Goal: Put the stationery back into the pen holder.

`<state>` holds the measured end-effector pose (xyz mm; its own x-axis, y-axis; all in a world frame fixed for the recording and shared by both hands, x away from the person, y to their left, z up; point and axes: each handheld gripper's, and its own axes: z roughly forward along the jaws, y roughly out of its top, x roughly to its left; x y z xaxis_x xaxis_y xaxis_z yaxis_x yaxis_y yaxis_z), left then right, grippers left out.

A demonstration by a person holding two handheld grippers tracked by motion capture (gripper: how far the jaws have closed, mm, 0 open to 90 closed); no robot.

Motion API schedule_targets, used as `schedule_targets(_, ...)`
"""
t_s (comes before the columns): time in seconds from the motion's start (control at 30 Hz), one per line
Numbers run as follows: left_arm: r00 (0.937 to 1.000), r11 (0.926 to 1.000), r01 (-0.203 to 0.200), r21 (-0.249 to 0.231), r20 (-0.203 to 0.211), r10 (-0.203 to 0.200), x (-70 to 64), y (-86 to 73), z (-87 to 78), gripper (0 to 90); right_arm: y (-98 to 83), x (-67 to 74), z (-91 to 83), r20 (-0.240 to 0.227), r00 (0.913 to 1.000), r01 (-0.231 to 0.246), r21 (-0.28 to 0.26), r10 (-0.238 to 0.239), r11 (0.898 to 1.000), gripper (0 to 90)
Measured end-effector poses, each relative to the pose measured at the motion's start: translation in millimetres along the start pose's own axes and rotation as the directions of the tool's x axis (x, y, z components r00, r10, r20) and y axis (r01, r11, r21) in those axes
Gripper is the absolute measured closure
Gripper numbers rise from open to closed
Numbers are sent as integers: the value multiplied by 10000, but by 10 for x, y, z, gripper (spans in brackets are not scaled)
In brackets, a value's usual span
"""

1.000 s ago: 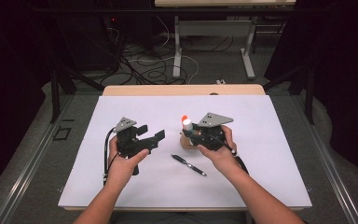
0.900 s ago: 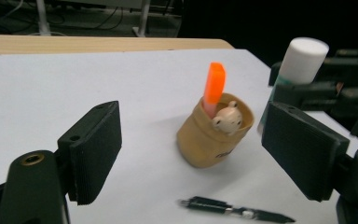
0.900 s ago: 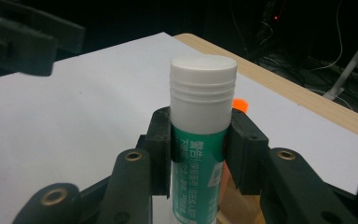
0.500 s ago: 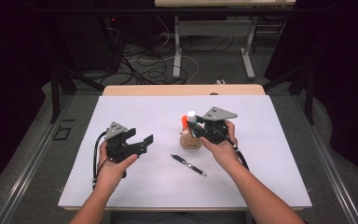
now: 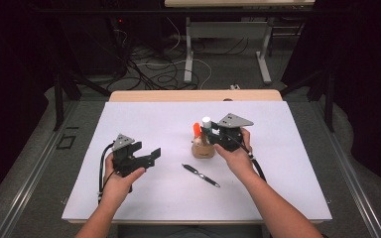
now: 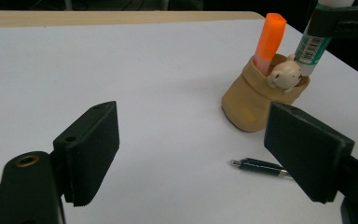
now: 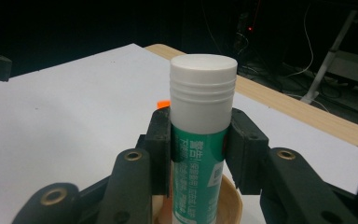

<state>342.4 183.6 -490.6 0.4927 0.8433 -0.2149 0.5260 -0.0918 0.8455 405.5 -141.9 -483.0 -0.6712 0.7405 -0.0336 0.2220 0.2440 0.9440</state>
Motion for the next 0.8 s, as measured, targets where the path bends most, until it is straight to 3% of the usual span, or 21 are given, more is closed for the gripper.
schedule_targets(0.47,9999,9998,-117,161,-51,118,22,-70,63,153,-212,-67,158,204,9998,-79,108,77,9999,646)
schedule_targets(0.67,9999,9997,-104,238,-3,104,12,-84,88,154,-263,-131,204,-22,9992,-406,-75,406,9991,645)
schedule_targets(0.8,10000,9996,-95,266,-6,95,12,-87,95,154,-285,-126,215,-125,9996,-254,-63,253,9997,645)
